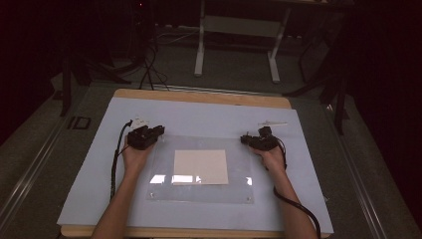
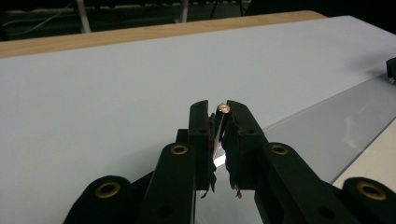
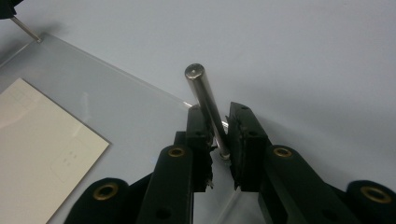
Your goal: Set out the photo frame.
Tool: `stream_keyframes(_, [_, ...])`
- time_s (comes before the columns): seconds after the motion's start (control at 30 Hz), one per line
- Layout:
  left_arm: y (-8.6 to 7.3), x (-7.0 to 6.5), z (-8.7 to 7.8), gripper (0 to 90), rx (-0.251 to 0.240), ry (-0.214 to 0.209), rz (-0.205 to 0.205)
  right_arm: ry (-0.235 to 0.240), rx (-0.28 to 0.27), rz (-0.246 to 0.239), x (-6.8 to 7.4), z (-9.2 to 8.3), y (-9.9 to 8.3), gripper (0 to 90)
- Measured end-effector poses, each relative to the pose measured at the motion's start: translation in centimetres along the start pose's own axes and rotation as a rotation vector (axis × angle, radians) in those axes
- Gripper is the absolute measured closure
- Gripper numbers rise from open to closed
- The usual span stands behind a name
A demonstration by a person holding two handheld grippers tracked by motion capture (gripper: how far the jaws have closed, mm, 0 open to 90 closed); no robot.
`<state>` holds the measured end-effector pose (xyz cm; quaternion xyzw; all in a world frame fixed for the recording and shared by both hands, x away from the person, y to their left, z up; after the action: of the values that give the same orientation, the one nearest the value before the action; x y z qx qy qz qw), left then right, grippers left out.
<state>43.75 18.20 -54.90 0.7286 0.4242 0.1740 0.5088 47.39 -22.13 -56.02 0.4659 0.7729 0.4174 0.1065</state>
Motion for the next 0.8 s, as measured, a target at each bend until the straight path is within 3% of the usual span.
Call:
stream_keyframes(0.2, [-0.1, -0.1, 0.0, 83.1, -0.014, 0.006, 0.004, -0.008, -0.003, -0.003, 0.1, 0.0, 0.0, 79.3])
stream_keyframes(0.27, [0.0, -0.1, 0.0, 84.1, -0.014, 0.009, 0.013, -0.035, -0.001, -0.02, 0.3, -0.1, 0.0, 80.3])
stream_keyframes(0.63, [0.0, -0.2, 0.1, 84.5, -0.01, 0.02, 0.014, -0.067, 0.005, -0.073, 0.8, -0.4, -0.1, 79.9])
stream_keyframes(0.73, [0.0, -0.1, 0.1, 84.4, -0.011, 0.018, 0.012, -0.106, -0.075, -0.087, 1.0, -1.3, 0.2, 72.7])
stream_keyframes(0.8, [0.0, -0.1, 0.1, 84.4, -0.013, 0.016, 0.009, -0.109, -0.089, -0.103, 1.0, -1.5, 0.2, 72.7])
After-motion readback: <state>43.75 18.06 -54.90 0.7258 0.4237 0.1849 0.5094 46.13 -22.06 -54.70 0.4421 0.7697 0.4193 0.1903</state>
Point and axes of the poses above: each handheld gripper's, and its own axes: z roughly forward along the jaws, y roughly out of its top, x roughly to its left, the point moved 4 cm from there along z, roughly forward along the jaws, and after that the axes turned 6 degrees about -y, right-handed, at the moved point
